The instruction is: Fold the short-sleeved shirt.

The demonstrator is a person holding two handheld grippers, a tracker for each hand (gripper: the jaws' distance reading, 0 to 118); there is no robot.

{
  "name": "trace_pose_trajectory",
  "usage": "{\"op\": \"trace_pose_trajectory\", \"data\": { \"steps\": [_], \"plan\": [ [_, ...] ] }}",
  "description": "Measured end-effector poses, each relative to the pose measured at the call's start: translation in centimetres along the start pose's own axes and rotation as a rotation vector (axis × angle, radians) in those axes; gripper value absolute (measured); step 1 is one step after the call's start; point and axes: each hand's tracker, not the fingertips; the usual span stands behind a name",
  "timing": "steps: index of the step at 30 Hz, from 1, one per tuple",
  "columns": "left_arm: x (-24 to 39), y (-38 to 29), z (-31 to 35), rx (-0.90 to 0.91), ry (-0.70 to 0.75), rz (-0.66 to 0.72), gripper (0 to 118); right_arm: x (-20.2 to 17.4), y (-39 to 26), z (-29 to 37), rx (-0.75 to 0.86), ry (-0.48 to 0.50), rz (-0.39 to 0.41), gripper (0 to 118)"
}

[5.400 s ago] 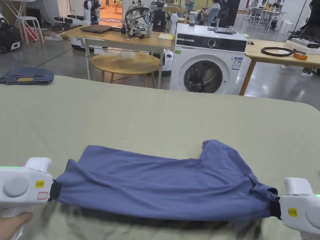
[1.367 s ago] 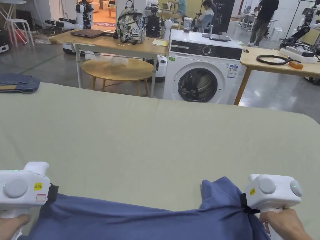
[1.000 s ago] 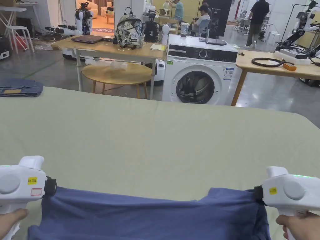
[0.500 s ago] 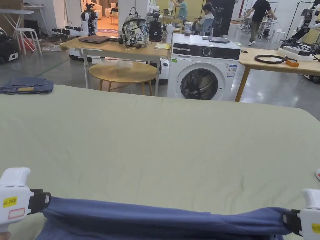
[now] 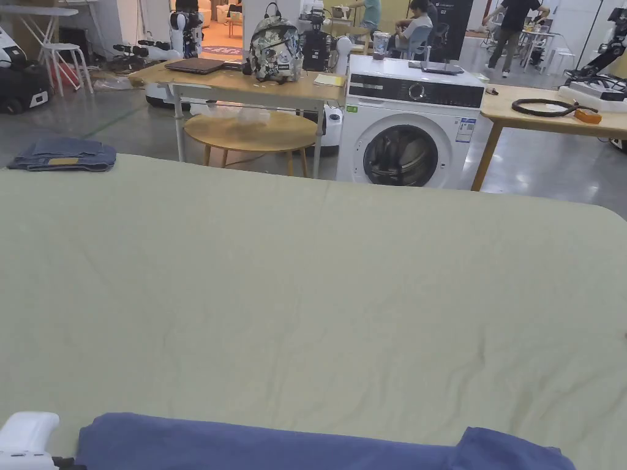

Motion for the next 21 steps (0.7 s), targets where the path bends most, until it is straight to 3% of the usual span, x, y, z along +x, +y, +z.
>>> {"op": "trace_pose_trajectory", "data": {
  "steps": [3, 5, 6, 7, 8, 9, 13, 16, 21],
  "plan": [
    [0.0, -0.5, -1.0, -0.006, 0.013, 0.007, 0, 0.0, -0.5, -1.9, -0.009, -0.003, -0.002, 4],
    [-0.1, -0.4, -1.1, -0.006, 0.018, 0.027, 3, 0.1, -0.6, -2.2, 0.005, -0.011, -0.004, 29],
    [0.0, -0.3, -1.0, -0.003, 0.018, 0.03, 13, 0.1, -0.4, -2.0, 0.007, -0.019, 0.005, 55],
    [0.0, -0.2, -0.7, -0.004, 0.018, 0.031, 24, 0.1, -0.3, -1.8, 0.011, -0.024, 0.009, 67],
    [0.0, 0.0, -0.4, -0.002, 0.014, 0.034, 35, 0.3, -0.1, -1.4, 0.014, -0.025, 0.008, 71],
    [-0.1, 0.2, 0.0, 0.003, 0.007, 0.045, 40, 0.2, 0.0, -0.7, 0.019, -0.028, 0.003, 71],
    [0.6, 1.4, 2.3, 0.118, 0.02, 0.059, 40, 0.5, 1.3, 2.7, 0.145, -0.125, -0.016, 71],
    [1.7, 2.8, 3.7, 0.24, 0.001, 0.05, 40, 0.7, 2.6, 4.6, 0.26, -0.085, -0.093, 71],
    [4.8, 5.2, 4.1, 0.4, 0.027, 0.014, 40, -2.2, 4.2, 6.1, 0.487, -0.062, -0.138, 71]
  ]
}}
